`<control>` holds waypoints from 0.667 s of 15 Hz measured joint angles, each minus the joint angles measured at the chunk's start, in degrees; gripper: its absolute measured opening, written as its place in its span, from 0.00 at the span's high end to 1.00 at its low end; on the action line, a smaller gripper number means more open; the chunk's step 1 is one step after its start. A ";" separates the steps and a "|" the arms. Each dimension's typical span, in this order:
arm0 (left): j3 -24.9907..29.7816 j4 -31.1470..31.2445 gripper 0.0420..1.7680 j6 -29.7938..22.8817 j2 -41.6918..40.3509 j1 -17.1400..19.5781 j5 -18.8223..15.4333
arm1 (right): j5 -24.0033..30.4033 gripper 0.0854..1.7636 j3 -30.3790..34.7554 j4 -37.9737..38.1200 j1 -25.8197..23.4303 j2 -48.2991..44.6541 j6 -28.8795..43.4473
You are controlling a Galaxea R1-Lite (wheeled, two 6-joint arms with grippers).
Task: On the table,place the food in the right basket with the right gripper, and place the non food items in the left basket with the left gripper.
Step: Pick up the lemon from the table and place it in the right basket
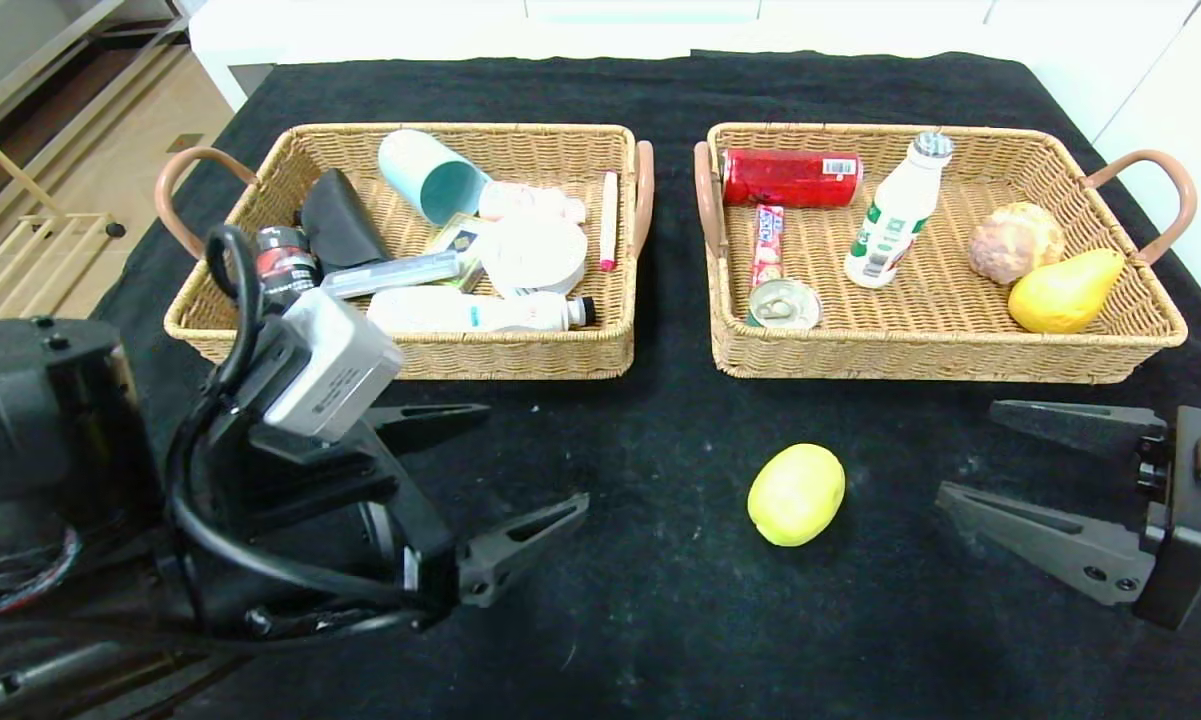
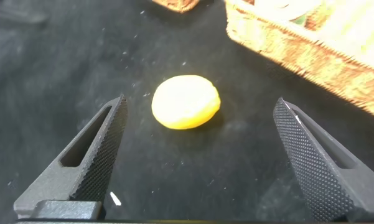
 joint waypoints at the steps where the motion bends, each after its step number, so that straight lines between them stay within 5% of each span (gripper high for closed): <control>1: 2.01 -1.41 0.04 0.02 -1.15 1.05 -0.69 | -1.21 0.03 -0.20 0.28 0.09 0.09 0.00; 6: 6.42 -8.33 0.03 -0.01 -2.61 4.24 -3.12 | -7.33 0.03 -5.13 11.63 2.93 0.12 0.04; 10: 6.63 -8.35 0.03 -0.01 -2.95 5.13 -3.19 | -21.93 0.03 -15.19 26.90 14.38 1.05 3.62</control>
